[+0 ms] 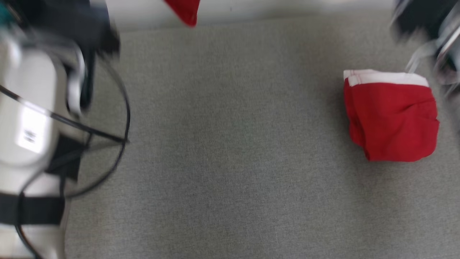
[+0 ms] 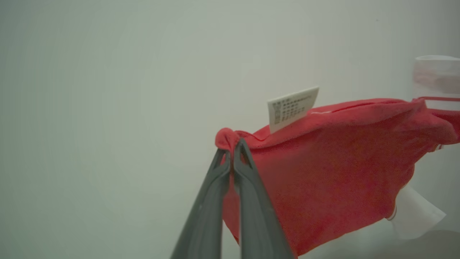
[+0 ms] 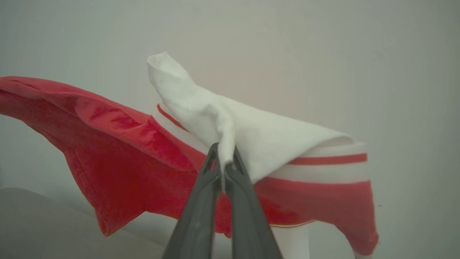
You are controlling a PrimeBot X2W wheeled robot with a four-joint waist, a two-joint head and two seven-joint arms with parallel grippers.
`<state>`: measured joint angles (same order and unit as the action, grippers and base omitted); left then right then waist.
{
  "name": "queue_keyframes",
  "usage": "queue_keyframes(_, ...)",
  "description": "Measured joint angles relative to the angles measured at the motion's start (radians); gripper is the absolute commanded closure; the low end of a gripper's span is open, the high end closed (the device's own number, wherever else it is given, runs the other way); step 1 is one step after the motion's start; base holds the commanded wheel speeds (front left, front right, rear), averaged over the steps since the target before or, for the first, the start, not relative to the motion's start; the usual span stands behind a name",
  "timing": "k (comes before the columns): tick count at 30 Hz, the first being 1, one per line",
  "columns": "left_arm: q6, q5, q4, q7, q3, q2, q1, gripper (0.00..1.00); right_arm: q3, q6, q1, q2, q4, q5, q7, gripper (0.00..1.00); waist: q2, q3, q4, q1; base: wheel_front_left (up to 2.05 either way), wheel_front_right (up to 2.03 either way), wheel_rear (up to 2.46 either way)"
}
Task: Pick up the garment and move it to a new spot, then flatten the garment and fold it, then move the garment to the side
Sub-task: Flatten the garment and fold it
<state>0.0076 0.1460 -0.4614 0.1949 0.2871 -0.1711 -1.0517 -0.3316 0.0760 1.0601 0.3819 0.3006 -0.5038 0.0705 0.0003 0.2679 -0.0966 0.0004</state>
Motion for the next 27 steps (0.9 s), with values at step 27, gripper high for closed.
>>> queue_keyframes(27,-0.016,0.013,-0.357,0.052,0.031,-0.047,0.490,1.00,-0.156,0.039,-0.489,-0.075,0.216,-0.076,-0.025,1.00,-0.0003,-0.059,0.023,-0.0006,0.00,0.00,0.00)
